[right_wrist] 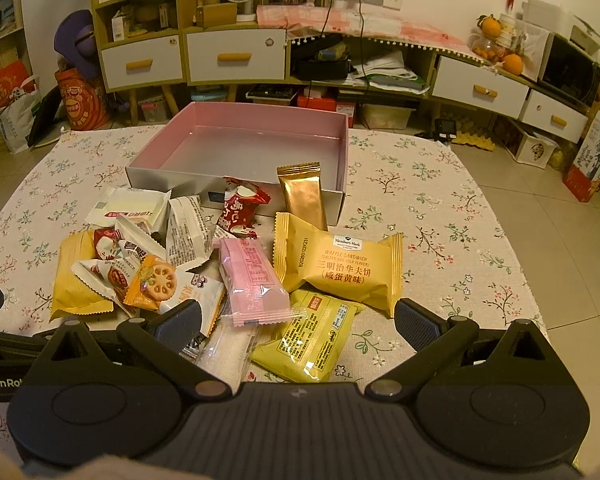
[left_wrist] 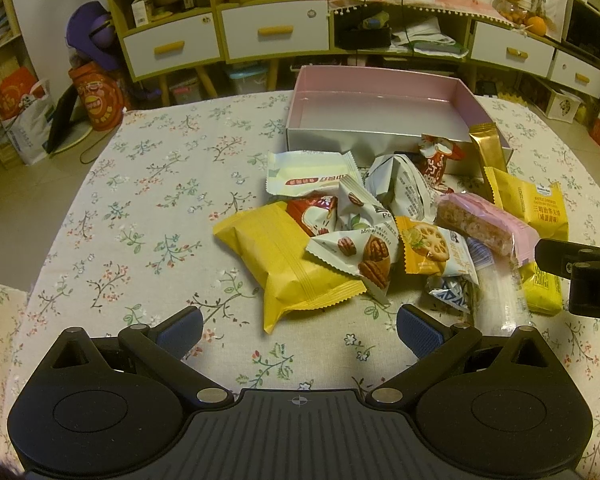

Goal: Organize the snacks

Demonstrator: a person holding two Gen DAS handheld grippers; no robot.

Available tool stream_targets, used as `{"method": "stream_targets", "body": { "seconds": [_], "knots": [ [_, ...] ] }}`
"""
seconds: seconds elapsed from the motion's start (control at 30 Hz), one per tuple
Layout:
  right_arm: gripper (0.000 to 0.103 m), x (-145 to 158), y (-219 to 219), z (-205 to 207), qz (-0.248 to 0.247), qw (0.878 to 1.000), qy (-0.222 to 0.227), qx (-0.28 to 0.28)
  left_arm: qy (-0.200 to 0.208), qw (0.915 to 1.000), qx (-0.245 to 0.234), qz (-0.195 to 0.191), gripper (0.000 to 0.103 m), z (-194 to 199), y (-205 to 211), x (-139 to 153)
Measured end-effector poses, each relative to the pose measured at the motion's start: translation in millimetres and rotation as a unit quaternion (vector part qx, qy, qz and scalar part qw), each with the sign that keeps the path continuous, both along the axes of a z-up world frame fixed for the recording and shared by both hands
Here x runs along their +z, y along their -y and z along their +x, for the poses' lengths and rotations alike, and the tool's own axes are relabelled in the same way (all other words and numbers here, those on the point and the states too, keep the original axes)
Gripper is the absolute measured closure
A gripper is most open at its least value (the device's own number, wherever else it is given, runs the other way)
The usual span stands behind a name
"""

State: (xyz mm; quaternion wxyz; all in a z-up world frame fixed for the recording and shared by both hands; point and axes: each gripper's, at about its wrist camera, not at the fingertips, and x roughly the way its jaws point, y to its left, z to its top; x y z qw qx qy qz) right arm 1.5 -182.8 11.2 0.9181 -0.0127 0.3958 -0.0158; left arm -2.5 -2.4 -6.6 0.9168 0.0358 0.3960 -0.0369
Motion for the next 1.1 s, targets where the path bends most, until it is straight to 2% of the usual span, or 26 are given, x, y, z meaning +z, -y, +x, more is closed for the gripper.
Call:
{"method": "stream_targets", "body": {
  "seconds": [0.33, 0.37, 0.47, 0.9, 1.0, 1.1],
  "knots": [
    [0.000, -4, 3, -3, 0.000, 1.000, -0.003, 0.000, 0.014, 0.9999, -0.001, 0.002, 0.000, 0, 0, 0],
    [0.000, -4, 1, -2, -0.009, 1.000, 0.010, 0.001, 0.014, 0.9999, -0.001, 0.003, 0.000, 0, 0, 0],
    [0.000, -4, 1, -3, -0.013, 1.000, 0.012, 0.002, 0.017, 0.9998, -0.003, 0.007, 0.000, 0, 0, 1],
    [0.000, -5, 0, -1, -0.004, 1.000, -0.002, 0.005, 0.000, 1.0000, -0.006, 0.005, 0.000, 2, -1, 0],
    [0.000, -5, -1, 2, -0.001, 1.000, -0.007, 0.030, -0.009, 0.9998, -0.020, 0.001, 0.000, 7, -4, -1],
    [0.000, -2, 2, 6, 0.010, 0.997, 0.001, 0.070, 0.001, 0.9987, -0.050, -0.002, 0.000, 11, -11, 1]
  ]
}}
